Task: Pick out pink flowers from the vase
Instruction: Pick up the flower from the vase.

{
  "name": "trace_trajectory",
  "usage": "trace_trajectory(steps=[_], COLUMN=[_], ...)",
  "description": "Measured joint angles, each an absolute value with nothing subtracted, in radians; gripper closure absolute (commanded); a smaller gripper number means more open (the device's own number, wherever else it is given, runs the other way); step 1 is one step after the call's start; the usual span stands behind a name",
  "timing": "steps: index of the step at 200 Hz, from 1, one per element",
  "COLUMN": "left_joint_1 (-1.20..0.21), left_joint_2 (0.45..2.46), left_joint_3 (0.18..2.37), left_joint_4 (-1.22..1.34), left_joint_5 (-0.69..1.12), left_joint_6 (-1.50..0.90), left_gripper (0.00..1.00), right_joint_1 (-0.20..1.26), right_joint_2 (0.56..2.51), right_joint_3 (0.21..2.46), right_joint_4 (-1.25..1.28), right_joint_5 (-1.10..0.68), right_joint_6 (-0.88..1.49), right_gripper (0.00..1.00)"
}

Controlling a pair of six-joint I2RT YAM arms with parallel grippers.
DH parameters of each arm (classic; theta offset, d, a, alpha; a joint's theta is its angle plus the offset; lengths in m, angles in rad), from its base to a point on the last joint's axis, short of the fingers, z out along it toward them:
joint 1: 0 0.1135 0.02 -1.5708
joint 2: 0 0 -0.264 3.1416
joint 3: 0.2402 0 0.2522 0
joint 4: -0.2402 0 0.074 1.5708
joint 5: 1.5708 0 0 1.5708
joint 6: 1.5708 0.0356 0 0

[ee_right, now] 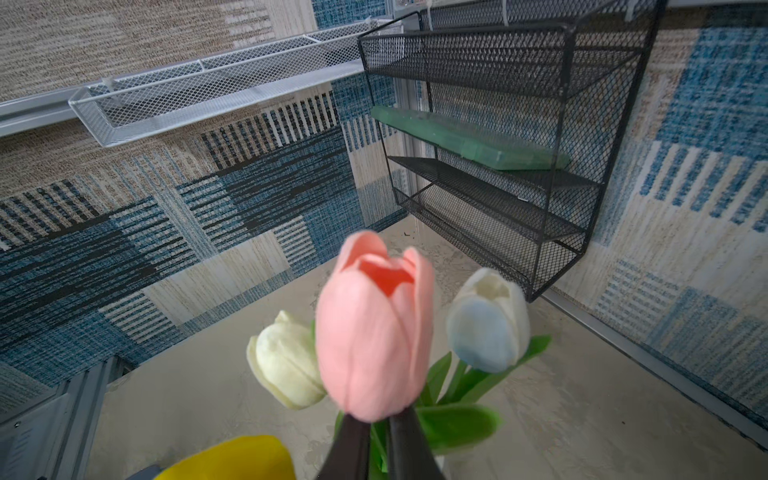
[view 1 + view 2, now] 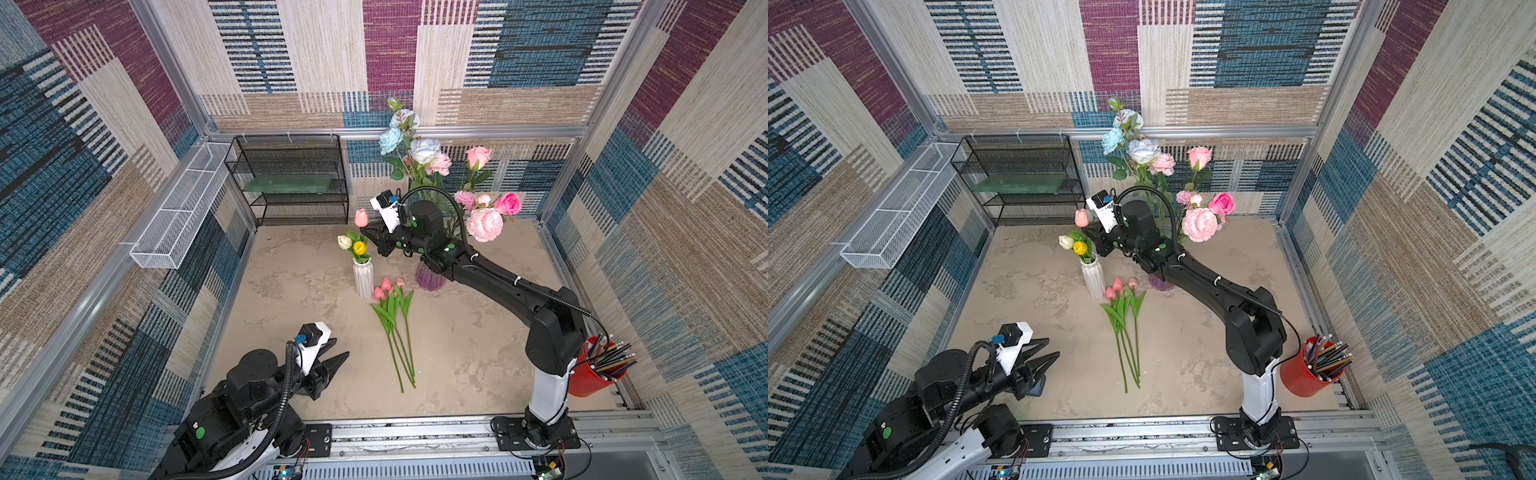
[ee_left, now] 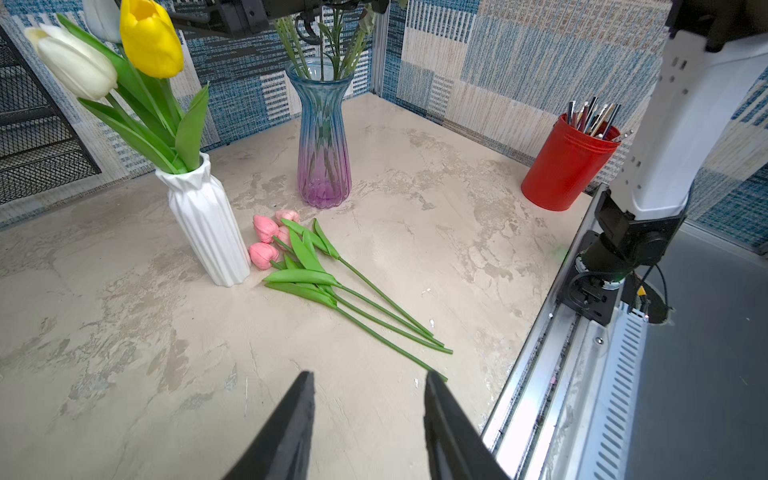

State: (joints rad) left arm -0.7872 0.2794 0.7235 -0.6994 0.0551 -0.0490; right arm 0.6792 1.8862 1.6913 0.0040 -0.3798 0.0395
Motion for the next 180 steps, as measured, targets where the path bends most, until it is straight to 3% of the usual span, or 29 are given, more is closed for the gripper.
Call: trace_trajectory(steps=[85,180], left_joint_1=[-0.787,-0.787], left_joint_2=[0.279,0.278], left_joint_3=[0.723,0.723], left_joint_4=[-0.700,-0.700], left_joint_5=[0.055,0.055], left_joint_6=[-0.049,-0.049], left_gripper=[0.55,0.55], right_joint_1=[0.674,0.673], right_joint_2=[1.856,1.856], right_joint_3=[1.729,1.897], right_joint_4=[-0.022,-0.079], right_joint_5=[-0.366,-0.401], right_joint_6=[0.017,-0.033], right_gripper=[1.00,1.00])
